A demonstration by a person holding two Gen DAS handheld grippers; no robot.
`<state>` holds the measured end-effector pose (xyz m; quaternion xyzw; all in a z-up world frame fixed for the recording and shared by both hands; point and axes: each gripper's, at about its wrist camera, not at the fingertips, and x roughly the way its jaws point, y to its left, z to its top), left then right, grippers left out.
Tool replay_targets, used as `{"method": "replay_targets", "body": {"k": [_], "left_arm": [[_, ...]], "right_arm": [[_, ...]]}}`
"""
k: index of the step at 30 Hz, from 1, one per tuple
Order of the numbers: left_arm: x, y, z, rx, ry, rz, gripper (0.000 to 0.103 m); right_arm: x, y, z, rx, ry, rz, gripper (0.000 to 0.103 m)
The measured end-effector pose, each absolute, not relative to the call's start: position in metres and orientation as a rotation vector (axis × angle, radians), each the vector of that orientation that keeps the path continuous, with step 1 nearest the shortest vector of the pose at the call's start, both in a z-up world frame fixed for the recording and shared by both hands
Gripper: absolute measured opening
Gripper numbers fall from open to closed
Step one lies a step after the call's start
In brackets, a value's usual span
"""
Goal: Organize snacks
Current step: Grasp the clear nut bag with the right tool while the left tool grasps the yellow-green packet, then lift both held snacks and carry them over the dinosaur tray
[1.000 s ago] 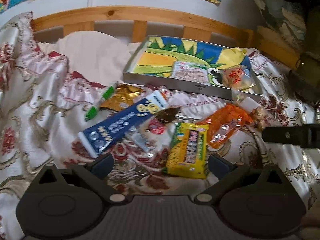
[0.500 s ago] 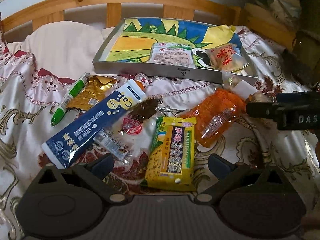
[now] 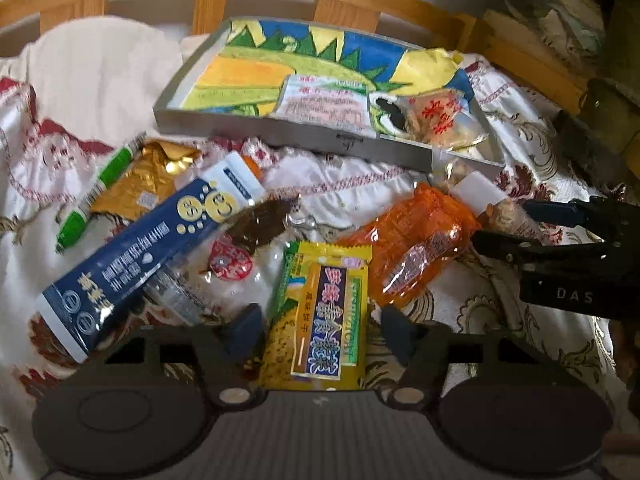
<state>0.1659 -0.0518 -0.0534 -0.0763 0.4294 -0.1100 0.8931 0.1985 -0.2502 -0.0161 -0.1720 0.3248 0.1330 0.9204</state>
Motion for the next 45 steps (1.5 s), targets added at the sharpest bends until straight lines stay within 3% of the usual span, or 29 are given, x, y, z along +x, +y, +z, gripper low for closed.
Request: {"method": "replay_targets", "body": {"k": [5,13,30,45], "left_arm": [[0.17,-0.055,-0.056,-0.137,0.906,-0.211,0.054],[0.172,-0.051,-0.054,-0.197,0.939,-0.182,0.054],[0.16,-0.043,-0.04,-0.318,0.949,-0.187,0.053],[0.139,-0.037,-0.036,-0.34,0.908,-0.17,0.053]], "right_arm": [[0.2,-0.247,-0.022,-0.361,0.699,0.29,0.058],[0.196,-0.243,-0.023,-0.387,0.692,0.296,0.048],[0.171,-0.243,-0.009,-0.384,0.633,0.331,0.044],[0.163,-0.232,-0.009,-0.386,0.663,0.468,0.05]]}}
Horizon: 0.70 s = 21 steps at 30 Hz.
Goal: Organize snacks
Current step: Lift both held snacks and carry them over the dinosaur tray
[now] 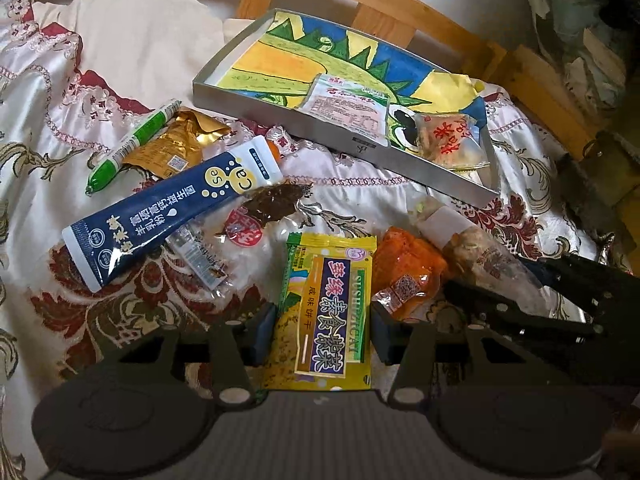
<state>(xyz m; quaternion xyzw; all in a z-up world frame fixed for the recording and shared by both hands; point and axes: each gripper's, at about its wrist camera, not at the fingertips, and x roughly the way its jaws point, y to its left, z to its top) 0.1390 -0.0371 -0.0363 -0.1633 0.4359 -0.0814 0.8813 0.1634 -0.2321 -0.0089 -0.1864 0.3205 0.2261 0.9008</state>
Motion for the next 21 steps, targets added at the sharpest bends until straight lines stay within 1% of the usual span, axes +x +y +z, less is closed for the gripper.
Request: {"method": "replay_targets", "body": {"k": [8,9,14,19,21], "left_arm": [[0.134,-0.036,-0.033,-0.347,0.879,-0.177,0.053],[0.133,-0.036,-0.032,-0.346,0.874,-0.177,0.053],[0.132,-0.037,-0.031,-0.347,0.87,-0.18,0.053],[0.13,-0.036,-0.03,-0.35,0.863,-0.175,0.053],[0.13,-0.035,-0.03,-0.355,0.858,-0.171,0.053]], "right_arm": [[0.158,-0.235,-0.002,-0.374,0.61,0.48,0.041],[0.157,-0.235,0.0,-0.373,0.595,0.479,0.038],[0.156,-0.237,0.004,-0.357,0.581,0.495,0.036],[0.152,-0.239,0.009,-0.33,0.542,0.502,0.03],[0.151,-0.24,0.012,-0.317,0.52,0.492,0.03]]}}
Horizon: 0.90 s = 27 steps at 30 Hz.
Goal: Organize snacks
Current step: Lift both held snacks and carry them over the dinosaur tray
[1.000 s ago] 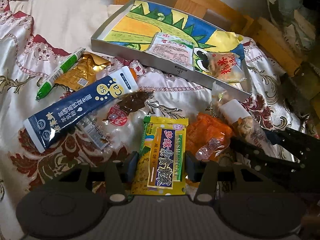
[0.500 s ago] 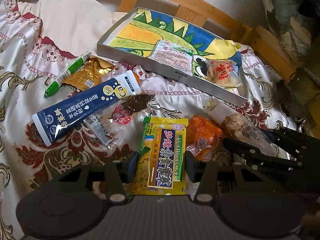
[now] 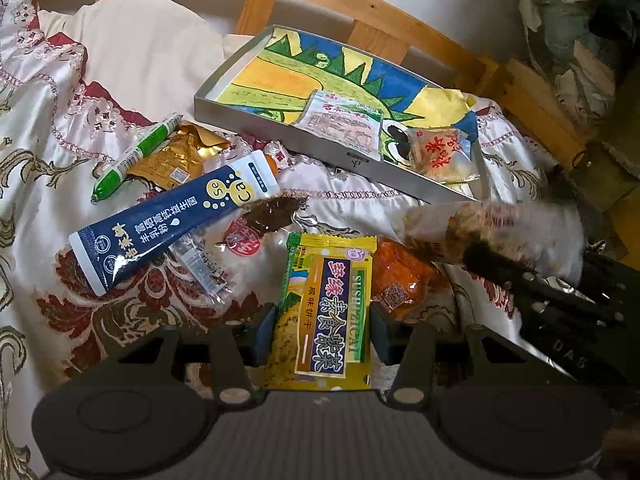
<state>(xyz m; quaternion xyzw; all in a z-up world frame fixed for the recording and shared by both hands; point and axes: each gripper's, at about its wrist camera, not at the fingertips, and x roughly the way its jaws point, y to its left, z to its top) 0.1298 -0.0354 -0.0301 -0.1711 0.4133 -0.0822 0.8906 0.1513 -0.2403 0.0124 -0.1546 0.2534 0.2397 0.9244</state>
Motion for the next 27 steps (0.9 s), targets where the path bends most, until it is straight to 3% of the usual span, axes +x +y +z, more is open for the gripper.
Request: {"method": "replay_targets", "body": {"k": [13,27], "left_arm": [[0.141,-0.037,-0.023,-0.381,0.832,-0.157,0.053],[0.218,-0.062,0.019,-0.302,0.737,-0.15,0.053]], "right_arm": [[0.153,-0.248,0.022,-0.269,0.442,0.445,0.023],[0.198,-0.276,0.039,-0.113,0.363,0.329,0.021]]}}
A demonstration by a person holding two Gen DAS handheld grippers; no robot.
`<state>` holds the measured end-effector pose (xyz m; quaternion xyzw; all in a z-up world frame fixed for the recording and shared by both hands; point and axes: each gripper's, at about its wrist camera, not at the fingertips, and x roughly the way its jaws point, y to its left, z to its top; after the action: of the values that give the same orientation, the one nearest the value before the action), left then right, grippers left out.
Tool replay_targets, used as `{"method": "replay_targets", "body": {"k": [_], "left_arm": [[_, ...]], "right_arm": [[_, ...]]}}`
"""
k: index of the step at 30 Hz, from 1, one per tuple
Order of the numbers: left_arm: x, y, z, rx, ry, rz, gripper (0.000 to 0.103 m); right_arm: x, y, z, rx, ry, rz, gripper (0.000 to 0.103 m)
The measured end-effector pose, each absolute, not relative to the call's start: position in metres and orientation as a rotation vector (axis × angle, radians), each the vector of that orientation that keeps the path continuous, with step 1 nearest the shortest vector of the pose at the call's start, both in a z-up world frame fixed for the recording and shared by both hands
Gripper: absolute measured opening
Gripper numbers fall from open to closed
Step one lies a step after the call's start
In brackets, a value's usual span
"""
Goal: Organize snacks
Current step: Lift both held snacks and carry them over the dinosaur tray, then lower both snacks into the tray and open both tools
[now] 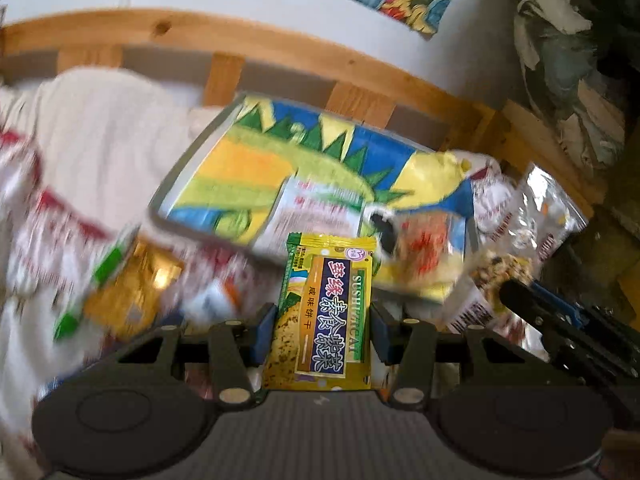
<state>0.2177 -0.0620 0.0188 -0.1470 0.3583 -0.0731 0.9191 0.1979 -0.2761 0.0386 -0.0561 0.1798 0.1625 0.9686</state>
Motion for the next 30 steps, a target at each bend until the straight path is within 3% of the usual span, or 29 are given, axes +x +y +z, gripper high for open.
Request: {"method": "replay_targets", "body": {"k": [4,16,27,30], "left_arm": [[0.25,-0.075,0.03,-0.277,0.728,-0.136,0.053],[0.316,-0.112,0.02,-0.243,0.719,-0.129,0.053],[0.351,-0.131,-0.01,-0.221,0.736,-0.11,0.053],[0.354,-0.129,-0.016,-0.223,0.735,-0.101,0.053]], "right_arm": [[0.214,-0.292,0.046,-0.075,0.31,0.239,0.016],[0.294,-0.324,0.025,0.129,0.389,0.17,0.013],[0.336,-0.319,-0.004,0.151,0.453,0.191,0.013],[0.335,-0.314,-0.004,0.13,0.452,0.198,0.017]]}}
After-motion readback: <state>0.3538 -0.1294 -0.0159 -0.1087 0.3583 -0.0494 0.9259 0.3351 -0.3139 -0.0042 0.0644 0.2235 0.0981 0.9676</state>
